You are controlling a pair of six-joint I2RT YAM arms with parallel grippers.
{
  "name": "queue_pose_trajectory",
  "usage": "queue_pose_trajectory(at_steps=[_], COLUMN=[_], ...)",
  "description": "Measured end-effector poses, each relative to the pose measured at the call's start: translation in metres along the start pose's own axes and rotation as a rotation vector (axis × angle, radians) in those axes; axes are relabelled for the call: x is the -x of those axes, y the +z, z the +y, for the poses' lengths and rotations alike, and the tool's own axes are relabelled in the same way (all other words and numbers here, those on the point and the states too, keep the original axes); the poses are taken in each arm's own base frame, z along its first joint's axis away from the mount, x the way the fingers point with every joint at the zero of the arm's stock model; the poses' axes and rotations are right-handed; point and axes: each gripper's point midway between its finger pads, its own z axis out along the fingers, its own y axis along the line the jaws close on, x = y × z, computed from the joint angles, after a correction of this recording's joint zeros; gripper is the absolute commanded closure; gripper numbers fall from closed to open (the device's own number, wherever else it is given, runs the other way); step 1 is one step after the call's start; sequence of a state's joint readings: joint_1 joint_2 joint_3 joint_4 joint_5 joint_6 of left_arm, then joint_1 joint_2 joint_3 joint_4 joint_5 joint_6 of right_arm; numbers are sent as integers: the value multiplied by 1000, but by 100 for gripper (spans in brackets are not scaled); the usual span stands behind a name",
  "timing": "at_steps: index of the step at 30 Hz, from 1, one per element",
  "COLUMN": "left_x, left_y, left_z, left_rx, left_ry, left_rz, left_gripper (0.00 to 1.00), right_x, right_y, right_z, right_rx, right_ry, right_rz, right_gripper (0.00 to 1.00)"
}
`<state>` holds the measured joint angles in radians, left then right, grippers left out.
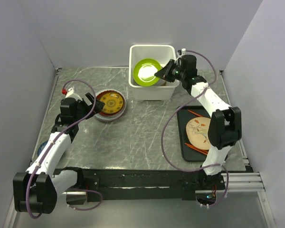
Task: Place the plates into the plastic bin on the countertop
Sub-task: Place the plate in the plastic bin.
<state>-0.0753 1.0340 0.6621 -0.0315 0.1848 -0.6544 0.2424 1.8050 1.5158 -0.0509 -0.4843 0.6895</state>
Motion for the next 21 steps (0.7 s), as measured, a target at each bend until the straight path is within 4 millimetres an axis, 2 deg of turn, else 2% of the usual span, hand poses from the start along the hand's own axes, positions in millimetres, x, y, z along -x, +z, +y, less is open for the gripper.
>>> queue_pose_trajectory(at_steps=[5,12,15,21], left_x=[-4,-14,-15,-15], left_y=[3,14,17,17], left_z=[4,11,11,8], left_rx=[10,26,19,2], left_ry=[2,-5,-5,-3], left_rz=[15,54,62,62], left_gripper=[1,1,1,1], right_x=[18,59,75,75], right_y=[21,33,31,32], right_z=[-11,8,14,2], right_rx=[-13,6,6,-30], right_ry=[31,11,1,18], right_rz=[-5,-57,-87,-83], right_gripper=[100,100,100,100])
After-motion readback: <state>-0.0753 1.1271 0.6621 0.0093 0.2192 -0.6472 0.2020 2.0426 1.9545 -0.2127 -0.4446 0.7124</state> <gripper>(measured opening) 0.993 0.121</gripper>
